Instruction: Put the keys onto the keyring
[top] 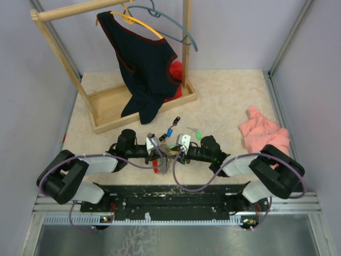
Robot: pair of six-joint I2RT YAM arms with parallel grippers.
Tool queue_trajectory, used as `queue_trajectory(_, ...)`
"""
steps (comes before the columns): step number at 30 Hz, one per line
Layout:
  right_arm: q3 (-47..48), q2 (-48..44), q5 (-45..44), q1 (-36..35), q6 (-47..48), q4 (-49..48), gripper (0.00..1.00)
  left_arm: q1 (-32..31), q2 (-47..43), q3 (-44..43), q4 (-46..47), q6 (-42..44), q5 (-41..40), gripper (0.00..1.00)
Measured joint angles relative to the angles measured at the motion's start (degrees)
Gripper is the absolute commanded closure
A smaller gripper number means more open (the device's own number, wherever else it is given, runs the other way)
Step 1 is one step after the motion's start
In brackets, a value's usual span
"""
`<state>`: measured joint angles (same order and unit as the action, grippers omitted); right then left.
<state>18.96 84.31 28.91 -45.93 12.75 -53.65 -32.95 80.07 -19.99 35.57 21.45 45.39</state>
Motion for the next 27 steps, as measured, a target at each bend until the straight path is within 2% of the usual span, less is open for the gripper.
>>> queue_trajectory(6, 4.22, -8.41, -6.86, 0.00, -3.58, 16.50, 0.59, 0.07, -0.52, 0.00, -1.33, -0.20, -0.68, 0.99)
queue_trajectory(11, 11.15, -9.42, -17.27, 0.96, -6.93, 29.09, 0.59, 0.11, -0.57, 0.00, -1.36, -1.07, -1.62, 0.99)
queue_trajectory(16, 16.26, -9.18, -25.44, 6.58, -11.04, 38.88, 0.60, 0.26, -0.70, 0.00, -1.22, -2.21, -2.64, 0.99)
queue_trajectory(21, 18.93, -7.23, -27.12, 14.88, -15.37, 45.16, 0.64, 0.59, -0.70, 0.00, -1.01, -3.26, -3.61, 0.99)
queue_trajectory(27, 25.38, -1.27, -23.63, 21.27, -17.92, 53.13, 0.64, 0.66, -0.70, 0.00, -0.87, -3.65, -3.85, 0.99)
